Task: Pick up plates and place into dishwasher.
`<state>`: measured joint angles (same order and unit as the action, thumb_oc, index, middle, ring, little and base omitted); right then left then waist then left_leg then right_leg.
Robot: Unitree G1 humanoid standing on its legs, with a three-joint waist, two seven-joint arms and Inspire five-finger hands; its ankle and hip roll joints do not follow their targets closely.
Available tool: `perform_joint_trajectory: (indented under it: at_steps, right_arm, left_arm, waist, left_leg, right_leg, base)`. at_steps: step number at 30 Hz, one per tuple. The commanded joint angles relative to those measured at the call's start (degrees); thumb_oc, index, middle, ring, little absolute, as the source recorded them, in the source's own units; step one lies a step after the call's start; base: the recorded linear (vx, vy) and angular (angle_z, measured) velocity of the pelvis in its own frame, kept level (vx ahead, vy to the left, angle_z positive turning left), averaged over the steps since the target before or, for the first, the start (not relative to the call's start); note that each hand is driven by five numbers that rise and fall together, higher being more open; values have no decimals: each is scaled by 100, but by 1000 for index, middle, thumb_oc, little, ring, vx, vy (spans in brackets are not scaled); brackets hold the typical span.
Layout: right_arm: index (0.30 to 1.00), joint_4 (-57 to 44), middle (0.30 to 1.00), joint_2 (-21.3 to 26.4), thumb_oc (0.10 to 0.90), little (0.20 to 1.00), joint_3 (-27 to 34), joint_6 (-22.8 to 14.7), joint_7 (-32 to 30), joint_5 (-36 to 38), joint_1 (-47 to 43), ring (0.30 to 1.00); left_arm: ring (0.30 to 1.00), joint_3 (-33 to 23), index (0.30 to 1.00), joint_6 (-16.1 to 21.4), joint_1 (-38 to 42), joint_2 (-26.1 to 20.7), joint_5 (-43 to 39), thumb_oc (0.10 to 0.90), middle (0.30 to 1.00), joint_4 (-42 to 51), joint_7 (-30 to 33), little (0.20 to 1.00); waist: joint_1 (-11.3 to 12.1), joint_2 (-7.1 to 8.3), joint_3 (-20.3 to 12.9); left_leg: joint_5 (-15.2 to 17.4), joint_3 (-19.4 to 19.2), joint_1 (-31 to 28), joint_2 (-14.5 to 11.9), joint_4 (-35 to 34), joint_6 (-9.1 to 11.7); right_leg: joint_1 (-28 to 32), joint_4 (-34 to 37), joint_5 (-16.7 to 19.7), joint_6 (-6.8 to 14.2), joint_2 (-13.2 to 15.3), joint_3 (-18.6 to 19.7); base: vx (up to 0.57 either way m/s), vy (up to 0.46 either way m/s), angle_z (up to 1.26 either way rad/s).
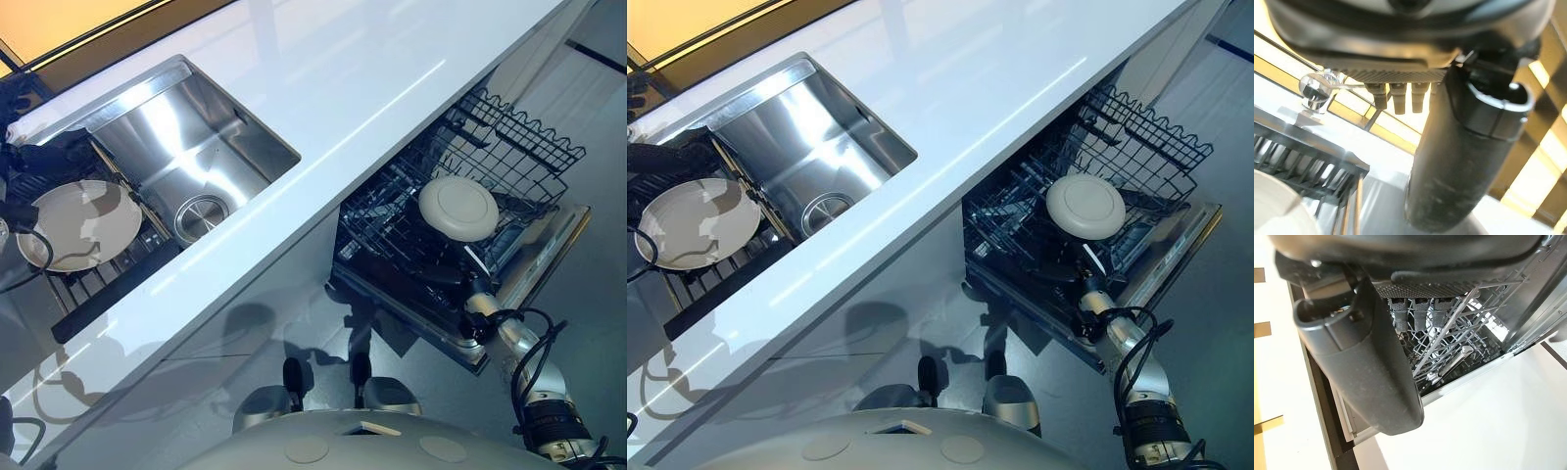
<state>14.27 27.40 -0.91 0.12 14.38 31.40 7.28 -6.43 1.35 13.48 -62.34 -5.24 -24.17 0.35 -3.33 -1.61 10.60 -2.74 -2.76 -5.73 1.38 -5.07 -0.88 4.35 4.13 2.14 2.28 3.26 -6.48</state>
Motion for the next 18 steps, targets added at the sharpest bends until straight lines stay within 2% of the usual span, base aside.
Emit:
perform_joint_trajectory:
  at_steps: [1,8,18]
  right_arm:
    - [900,-325,900,119,800,900,-171,-356,295,94,-67,900]
    - [900,-334,900,190,800,900,-92,-260,380,136,-92,900]
    - [900,-306,900,283,800,900,-151,-155,418,118,-200,900]
  left_arm:
    - [900,25,900,16,548,-543,322,800,900,-263,-400,900]
    - [900,139,900,-252,223,-418,449,800,900,-268,-1386,900]
    - [900,327,900,-512,66,-95,943,800,900,-140,-1819,900]
  waist:
    - [-19,-327,-371]
    - [-2,-329,-283]
    - [47,-308,-207]
  left_leg:
    - [623,-42,16,419,87,-189]
    - [608,-70,28,431,110,-225]
    - [602,-51,92,448,182,-253]
  right_leg:
    - [-350,-893,-902,317,-282,-40]
    - [-356,-900,-867,333,-276,-54]
    - [-402,-968,-870,331,-247,-108]
  base:
    - [0,0,0]
    - [-6,10,0]
    - [-1,21,0]
